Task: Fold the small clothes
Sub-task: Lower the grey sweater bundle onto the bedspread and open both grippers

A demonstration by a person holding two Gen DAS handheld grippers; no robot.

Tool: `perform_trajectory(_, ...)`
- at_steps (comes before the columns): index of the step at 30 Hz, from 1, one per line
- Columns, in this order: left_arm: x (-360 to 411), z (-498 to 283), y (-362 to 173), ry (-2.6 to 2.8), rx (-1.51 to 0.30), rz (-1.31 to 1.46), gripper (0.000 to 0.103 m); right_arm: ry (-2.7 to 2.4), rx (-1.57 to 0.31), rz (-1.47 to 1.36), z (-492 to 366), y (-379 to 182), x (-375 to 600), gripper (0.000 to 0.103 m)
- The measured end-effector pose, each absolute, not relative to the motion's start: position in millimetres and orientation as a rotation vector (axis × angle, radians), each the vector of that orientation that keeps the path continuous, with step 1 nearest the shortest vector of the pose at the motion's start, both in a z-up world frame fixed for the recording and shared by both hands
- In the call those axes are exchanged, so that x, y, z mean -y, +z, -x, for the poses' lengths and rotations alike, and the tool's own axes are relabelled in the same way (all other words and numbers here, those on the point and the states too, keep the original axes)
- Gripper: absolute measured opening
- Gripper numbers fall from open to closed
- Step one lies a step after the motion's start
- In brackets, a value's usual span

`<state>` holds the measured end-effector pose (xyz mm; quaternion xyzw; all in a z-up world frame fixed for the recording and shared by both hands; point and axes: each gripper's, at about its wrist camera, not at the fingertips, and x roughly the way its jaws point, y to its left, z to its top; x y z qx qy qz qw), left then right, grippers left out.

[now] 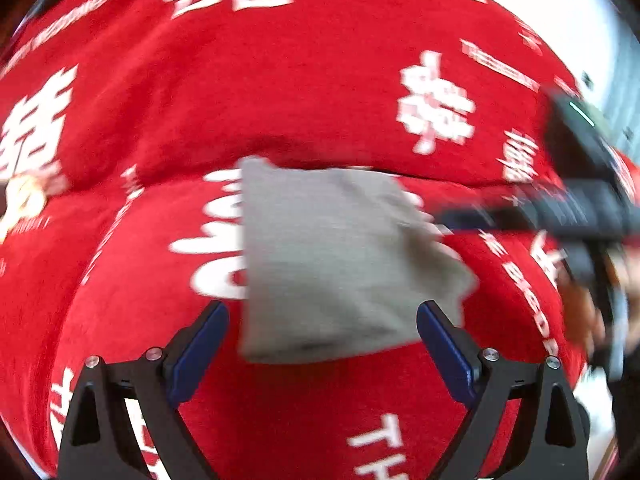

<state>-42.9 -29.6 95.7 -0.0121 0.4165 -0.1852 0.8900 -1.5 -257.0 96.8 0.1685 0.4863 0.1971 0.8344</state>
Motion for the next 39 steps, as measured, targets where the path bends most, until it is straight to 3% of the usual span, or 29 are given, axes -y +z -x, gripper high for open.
perform_trajectory(3,13.8,19.0,84.3,-0.332,-0.907,0.092,0.095,0.368,-1.052,-0.276,17.7,81.5,242.1,0.063)
perform_trajectory(4,12.0,9.2,77.7,-0.309,-0.928,0.102,0.095,0.352,-1.068,-0.262,19.1,74.1,239.6,0.051)
perform_trajectory(6,6.6,-8.6,60.5,-0.263,-0.99,0.116,0.095,0.381,-1.107,-0.293,23.1,55.6,237.9,0.006)
perform_trajectory(9,2.3,-16.1,33.5,-0.225,-1.086,0.096,0.095,0.326,-1.085,-0.288,35.7,44.6,248.7,0.005)
perform_trajectory(16,-1.6,-1.7,40.6,-0.259,-1.056,0.071,0.095,0.306,-1.067,-0.463,52.9,33.2,274.8,0.008)
perform_trajectory(21,-1.7,-20.3,66.8,-0.255,-0.992,0.078,0.095,0.265,-0.928,-0.392,61.7,79.0,268.9,0.013)
perform_trajectory(23,2.7,-33.5,65.5,-0.24,-1.011,0.077,0.095,0.298,-0.88,-0.348,58.7,93.7,255.9,0.025)
perform_trajectory(24,5.9,-41.4,62.3,-0.235,-1.027,0.071,0.095,0.321,-0.882,-0.329,52.8,96.2,247.7,0.046)
perform_trajectory(25,9.5,-46.5,58.2,-0.223,-1.041,0.059,0.095,0.325,-0.888,-0.309,46.9,95.9,241.1,0.059)
perform_trajectory(29,18.7,-59.0,45.2,-0.217,-1.064,0.034,0.096,0.295,-0.929,-0.289,20.1,76.7,236.1,0.058)
perform_trajectory(33,23.7,-61.8,36.6,-0.205,-1.065,-0.002,0.103,0.284,-0.983,-0.345,8.0,51.3,249.0,0.049)
perform_trajectory(39,20.5,-77.4,42.7,-0.239,-1.069,0.025,0.103,0.317,-0.963,-0.413,7.2,65.1,259.7,0.054)
